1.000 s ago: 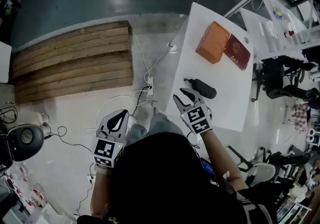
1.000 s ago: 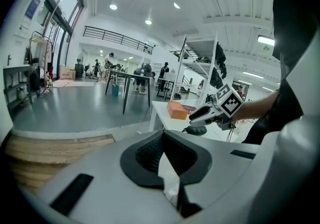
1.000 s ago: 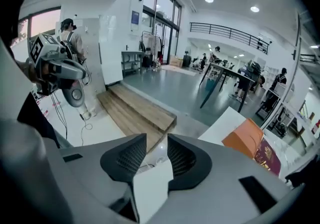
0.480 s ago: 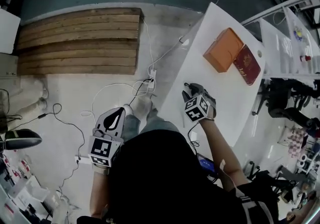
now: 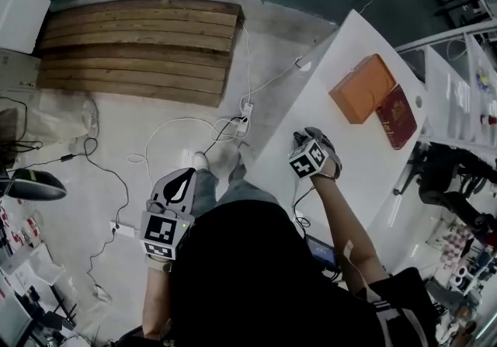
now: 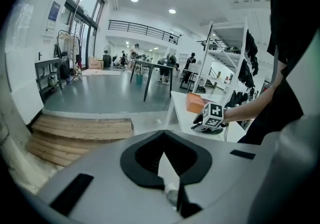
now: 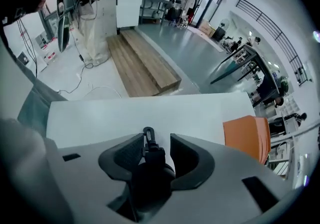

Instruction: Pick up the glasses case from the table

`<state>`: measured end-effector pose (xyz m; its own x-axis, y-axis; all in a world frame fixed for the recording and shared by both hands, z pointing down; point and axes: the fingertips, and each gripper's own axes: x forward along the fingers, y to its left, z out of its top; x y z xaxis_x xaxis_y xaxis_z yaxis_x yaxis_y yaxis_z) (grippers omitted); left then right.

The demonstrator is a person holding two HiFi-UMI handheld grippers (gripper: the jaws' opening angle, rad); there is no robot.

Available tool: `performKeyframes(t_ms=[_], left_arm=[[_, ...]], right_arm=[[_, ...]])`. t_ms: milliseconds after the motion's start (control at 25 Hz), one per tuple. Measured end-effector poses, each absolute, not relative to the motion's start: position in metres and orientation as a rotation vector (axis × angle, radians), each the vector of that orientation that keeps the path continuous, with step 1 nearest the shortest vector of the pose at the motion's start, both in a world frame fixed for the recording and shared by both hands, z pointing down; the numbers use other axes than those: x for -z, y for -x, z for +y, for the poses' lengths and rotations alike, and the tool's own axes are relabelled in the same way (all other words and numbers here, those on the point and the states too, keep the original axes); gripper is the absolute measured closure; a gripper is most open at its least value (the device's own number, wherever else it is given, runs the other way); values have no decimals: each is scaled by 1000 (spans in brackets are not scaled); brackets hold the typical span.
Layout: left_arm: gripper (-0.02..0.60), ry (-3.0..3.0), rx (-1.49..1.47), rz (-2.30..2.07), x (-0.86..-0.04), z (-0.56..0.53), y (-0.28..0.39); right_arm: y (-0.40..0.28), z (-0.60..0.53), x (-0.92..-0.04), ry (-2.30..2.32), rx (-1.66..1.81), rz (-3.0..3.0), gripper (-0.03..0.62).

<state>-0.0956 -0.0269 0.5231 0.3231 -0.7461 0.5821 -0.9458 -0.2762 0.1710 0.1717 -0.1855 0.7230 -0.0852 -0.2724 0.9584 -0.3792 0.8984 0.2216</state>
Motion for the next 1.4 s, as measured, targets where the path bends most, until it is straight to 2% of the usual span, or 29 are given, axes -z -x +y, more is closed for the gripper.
performKeyframes(t_ms=[200,280,640,1400], left_arm=[[563,-2071,-542,-1524,-525,-24,99],[563,-2065,-539,-1531,-526,-23,99],[564,-2086,-535,-1525,-522,-23,100],[563,-2229,-505,-1406,-514,-51,99]], right_arm=[[-166,-189,-724,-452,-87,-1681,425],[-167,-189,-725,-445,-42,-1667,465],[-167,-195,-717,-462,-39,-1676,470],[-183,-226,-616,-919,-210,-1905,471]])
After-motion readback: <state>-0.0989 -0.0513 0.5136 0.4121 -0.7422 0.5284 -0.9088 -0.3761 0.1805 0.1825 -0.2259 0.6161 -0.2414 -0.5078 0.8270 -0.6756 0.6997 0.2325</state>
